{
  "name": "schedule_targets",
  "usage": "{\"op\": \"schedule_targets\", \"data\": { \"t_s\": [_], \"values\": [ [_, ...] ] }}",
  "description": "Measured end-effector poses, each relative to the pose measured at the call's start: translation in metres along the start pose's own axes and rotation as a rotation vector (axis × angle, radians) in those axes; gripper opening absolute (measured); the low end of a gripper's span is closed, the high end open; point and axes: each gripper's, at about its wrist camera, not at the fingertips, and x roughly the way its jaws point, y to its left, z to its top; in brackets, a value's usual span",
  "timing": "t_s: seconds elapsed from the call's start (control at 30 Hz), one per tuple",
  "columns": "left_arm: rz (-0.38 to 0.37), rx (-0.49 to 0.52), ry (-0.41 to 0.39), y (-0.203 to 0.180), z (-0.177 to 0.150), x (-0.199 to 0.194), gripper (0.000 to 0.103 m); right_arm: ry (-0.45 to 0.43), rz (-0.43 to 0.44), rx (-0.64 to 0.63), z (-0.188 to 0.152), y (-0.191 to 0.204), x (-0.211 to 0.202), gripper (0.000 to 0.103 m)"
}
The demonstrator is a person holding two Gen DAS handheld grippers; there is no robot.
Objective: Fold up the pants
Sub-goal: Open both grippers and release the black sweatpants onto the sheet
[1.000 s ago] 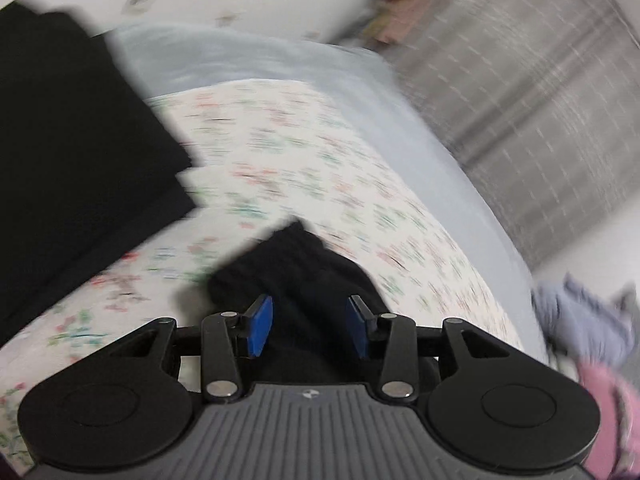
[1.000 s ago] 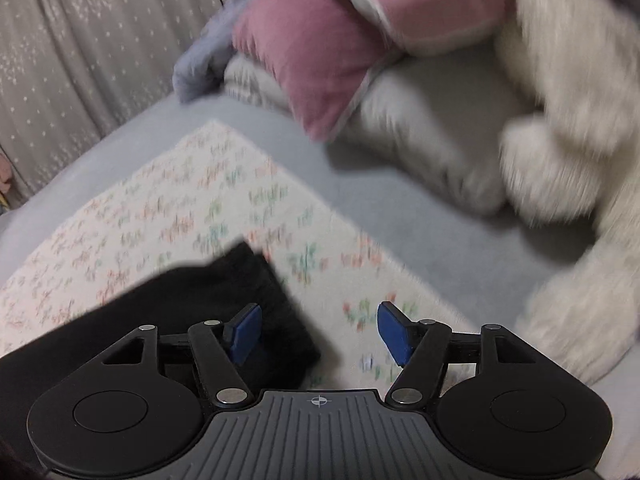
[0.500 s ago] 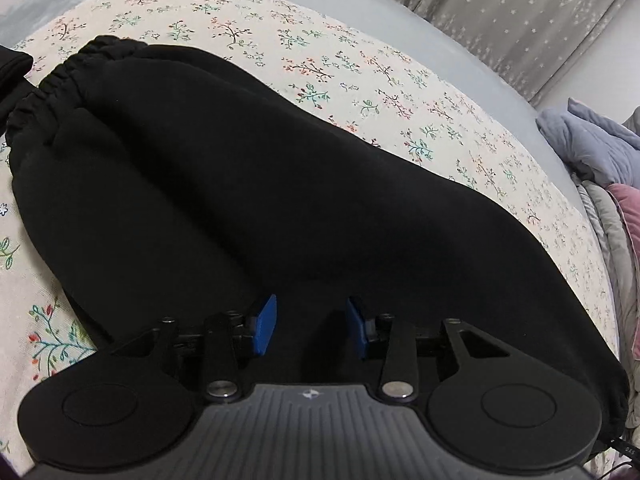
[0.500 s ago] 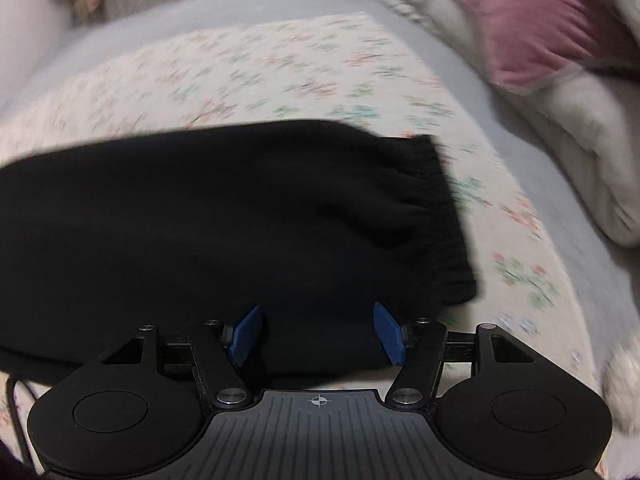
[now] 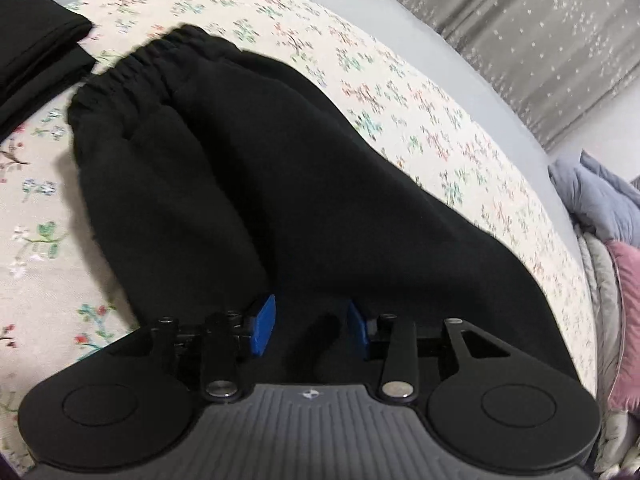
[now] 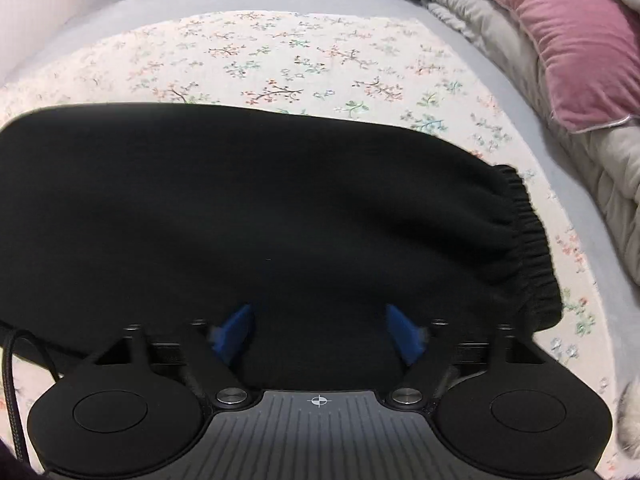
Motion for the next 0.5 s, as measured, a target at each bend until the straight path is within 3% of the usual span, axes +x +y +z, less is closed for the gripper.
{"op": "schedule_targets", "data": {
  "t_s": [0.07,0.13,0.23,0.3,0.5],
  "values": [
    [-0.012,-0.008,-0.026,0.006,0.001,-0.011,0.035,-0.012,-0.008,0.051,-0.001,-0.011,-0.006,0.082],
    [-0.019,0.029,-0.062,-0.002,-0.008,-0.020,0.039,-0.082,-0.002,0.072,0.001,-0.012,-0.020,0.082],
    [-0.029,0.080,-0.034,-0.012,-0.015,-0.013,0.040,-0.175,0.150,0.109,0.020,-0.002,-0.030,0.082],
    [-0.042,0.107,-0.010,-0.023,-0.019,-0.005,0.040,-0.193,0.178,0.091,0.039,0.015,-0.024,0.082],
    [0.008,0.263,0.016,-0.044,-0.030,0.019,0.045,-0.087,0.289,-0.067,0.080,0.078,0.029,0.082]
  ]
}}
